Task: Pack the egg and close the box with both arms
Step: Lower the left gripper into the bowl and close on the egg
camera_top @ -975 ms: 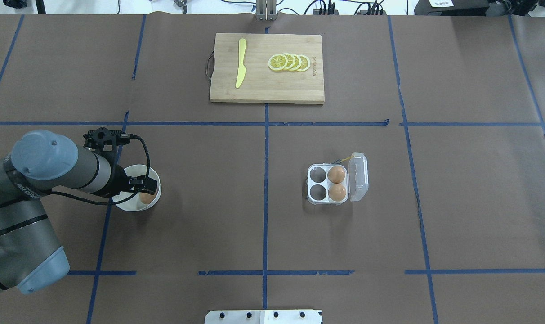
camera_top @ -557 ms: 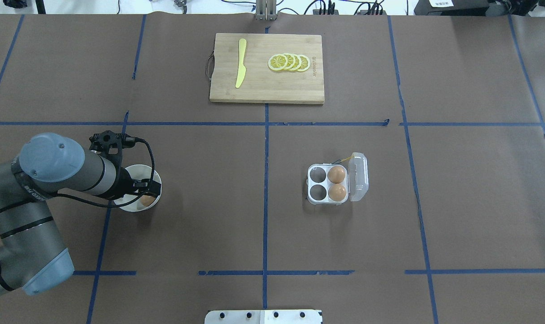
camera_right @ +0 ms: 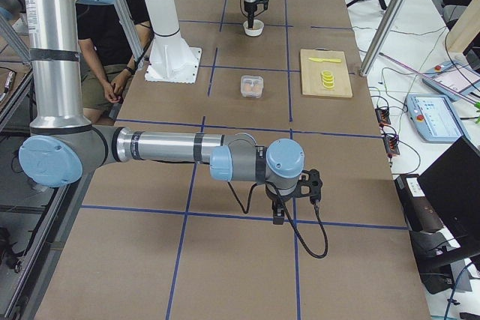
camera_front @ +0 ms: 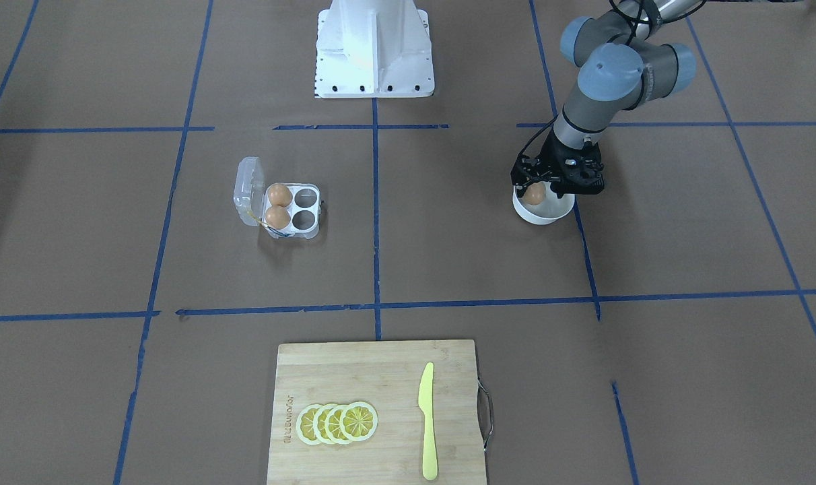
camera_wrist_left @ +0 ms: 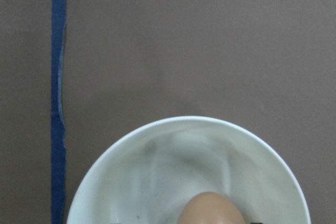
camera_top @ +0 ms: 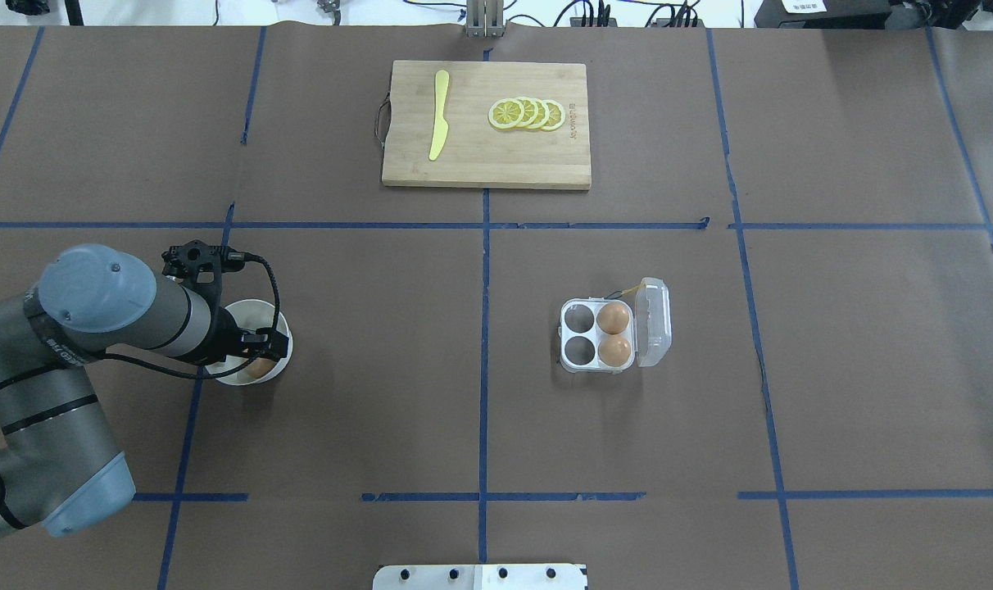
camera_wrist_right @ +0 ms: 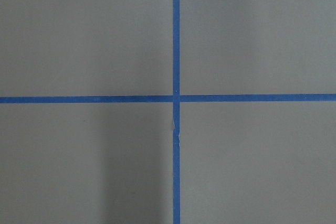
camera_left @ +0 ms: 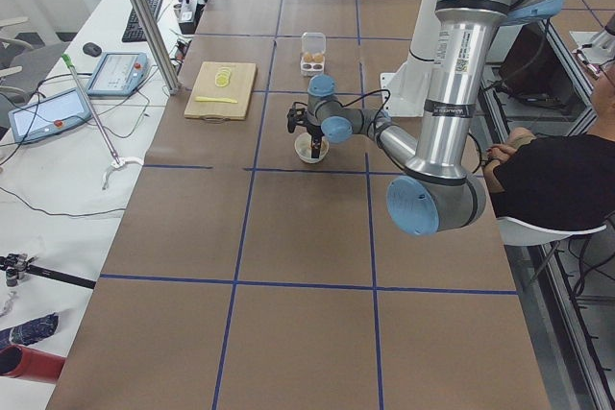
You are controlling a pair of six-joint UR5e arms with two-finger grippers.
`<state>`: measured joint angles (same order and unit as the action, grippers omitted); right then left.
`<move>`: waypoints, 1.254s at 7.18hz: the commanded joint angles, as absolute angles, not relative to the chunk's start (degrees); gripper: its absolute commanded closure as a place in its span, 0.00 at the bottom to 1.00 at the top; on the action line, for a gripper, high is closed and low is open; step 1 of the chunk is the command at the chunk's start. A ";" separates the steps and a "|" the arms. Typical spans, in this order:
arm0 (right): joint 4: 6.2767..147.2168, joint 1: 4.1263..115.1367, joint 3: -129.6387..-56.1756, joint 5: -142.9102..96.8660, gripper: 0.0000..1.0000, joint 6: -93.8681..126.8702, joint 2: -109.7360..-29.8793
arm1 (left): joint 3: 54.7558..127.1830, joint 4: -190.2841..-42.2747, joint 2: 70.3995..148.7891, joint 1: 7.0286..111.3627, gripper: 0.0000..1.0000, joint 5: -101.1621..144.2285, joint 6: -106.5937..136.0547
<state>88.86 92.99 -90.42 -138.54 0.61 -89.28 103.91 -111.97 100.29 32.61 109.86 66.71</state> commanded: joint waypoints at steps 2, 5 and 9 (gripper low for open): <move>88.86 92.99 -90.44 -138.60 0.00 0.62 -89.30 | 103.89 -111.71 100.28 32.69 0.25 109.86 66.71; 88.86 92.99 -90.79 -138.60 0.00 0.62 -89.21 | 104.24 -111.71 100.28 32.87 0.40 109.86 66.71; 88.86 92.99 -90.88 -138.60 0.00 0.62 -89.30 | 107.64 -106.73 100.63 33.13 1.00 109.86 66.71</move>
